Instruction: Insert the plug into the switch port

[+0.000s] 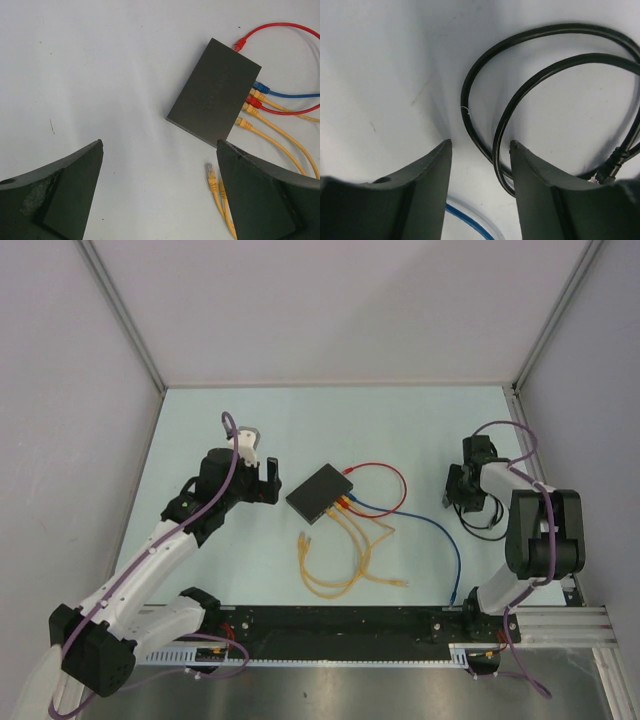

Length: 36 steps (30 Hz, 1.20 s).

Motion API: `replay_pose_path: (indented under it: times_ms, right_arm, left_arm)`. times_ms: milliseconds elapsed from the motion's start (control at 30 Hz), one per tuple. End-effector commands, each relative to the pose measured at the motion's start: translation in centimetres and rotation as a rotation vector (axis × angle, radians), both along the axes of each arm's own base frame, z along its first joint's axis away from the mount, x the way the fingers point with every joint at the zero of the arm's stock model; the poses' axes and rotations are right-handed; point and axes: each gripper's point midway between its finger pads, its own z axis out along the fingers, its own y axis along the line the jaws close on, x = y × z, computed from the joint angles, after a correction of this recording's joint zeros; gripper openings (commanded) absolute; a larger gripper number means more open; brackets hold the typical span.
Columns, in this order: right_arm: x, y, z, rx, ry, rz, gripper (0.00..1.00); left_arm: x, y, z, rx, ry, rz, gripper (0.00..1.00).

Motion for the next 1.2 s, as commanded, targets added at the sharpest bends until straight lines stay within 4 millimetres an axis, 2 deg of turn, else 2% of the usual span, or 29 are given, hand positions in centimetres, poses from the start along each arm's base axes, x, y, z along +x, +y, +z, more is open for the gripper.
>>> replay_pose_path:
  times_ms: [0,33,100,133,200,267,300,367,400,433,467,500,533,567,600,667,700,767,833,900,933,1033,1067,1167]
  right_arm:
    - [-1.0,-0.6,-2.3,-0.055,0.086,0.012,0.48]
    - [-1.1,0.2,-2.5,-0.065,0.094,0.04,0.36]
    - [-1.0,0.2,-2.3,-0.085,0.095,0.059,0.23]
    - [-1.0,0.4,-2.1,-0.097,0.092,0.075,0.11]
    - [-0.3,0.2,-0.8,-0.143,0.062,0.104,0.01]
    - [0.3,0.5,0.9,-0.206,0.027,0.16,0.0]
    - [1.3,1.0,2.9,-0.222,-0.036,0.183,0.0]
    - [2.1,2.6,5.3,-0.265,-0.104,0.245,0.0]
    - [3.1,3.3,7.9,-0.281,-0.183,0.276,0.0]
    - [3.4,3.9,9.1,-0.305,-0.216,0.296,0.0]
    - [3.3,6.1,10.5,-0.309,-0.256,0.364,0.0]
    - [3.8,7.3,12.6,-0.312,-0.314,0.384,0.0]
    - [3.8,8.3,13.9,-0.343,-0.346,0.435,0.0]
    - [3.2,10.9,14.8,-0.351,-0.377,0.512,0.0]
    - [3.2,12.4,16.1,-0.364,-0.416,0.561,0.0]
    - [2.4,15.0,17.4,-0.363,-0.463,0.644,0.0]
    - [1.1,17.8,17.7,-0.353,-0.488,0.727,0.0]
    - [0.0,20.8,18.4,-0.338,-0.526,0.816,0.0]
    - [-2.2,25.1,18.9,-0.304,-0.582,0.936,0.0]
    - [-3.7,27.9,18.9,-0.277,-0.613,1.011,0.0]
    - [-5.7,30.7,18.9,-0.232,-0.645,1.087,0.0]
    - [-8.6,35.1,17.4,-0.184,-0.662,1.206,0.0]
    - [-9.1,36.2,15.9,-0.176,-0.634,1.224,0.0]
    - [-10.5,38.5,14.1,-0.121,-0.619,1.253,0.0]
  left_arm:
    - [0.5,0.0,1.1,0.001,-0.041,-0.006,0.99]
    - [0.5,0.0,1.0,0.001,-0.04,-0.006,0.99]
    - [0.5,0.0,1.0,0.003,-0.04,-0.007,0.99]
    - [0.6,-0.1,0.9,0.002,-0.037,-0.007,0.99]
    - [0.5,-0.1,0.9,-0.001,-0.036,-0.009,0.99]
    - [0.5,-0.2,0.9,-0.001,-0.034,-0.014,0.99]
    - [0.5,-0.3,0.9,-0.005,-0.034,-0.017,0.99]
    - [0.5,-0.5,1.0,-0.014,-0.033,-0.023,0.99]
    - [0.4,-0.6,0.9,-0.018,-0.028,-0.027,0.99]
    - [0.4,-0.7,0.9,-0.023,-0.026,-0.029,0.99]
    - [0.4,-0.8,0.8,-0.026,-0.022,-0.031,0.99]
    - [0.4,-1.0,0.8,-0.038,-0.018,-0.037,0.99]
    - [0.4,-1.1,0.9,-0.046,-0.02,-0.038,0.99]
    - [0.4,-1.2,0.7,-0.049,-0.014,-0.039,0.99]
    - [0.4,-1.3,0.7,-0.065,-0.007,-0.037,0.99]
    - [0.5,-1.5,0.5,-0.09,0.007,-0.035,0.99]
    - [0.5,-1.7,0.5,-0.117,0.017,-0.022,0.99]
    - [0.1,-2.7,0.5,-0.19,0.051,-0.049,0.99]
    - [-0.3,-3.5,0.6,-0.245,0.081,-0.074,0.99]
    - [-0.5,-3.7,0.7,-0.306,0.107,-0.061,0.98]
    - [-0.8,-3.9,0.8,-0.331,0.116,-0.065,0.98]
    - [-1.2,-3.6,0.3,-0.395,0.159,-0.016,0.98]
    - [-1.8,-3.9,-0.3,-0.43,0.196,-0.015,0.98]
    - [-3.1,-4.8,-1.1,-0.504,0.25,-0.044,0.98]
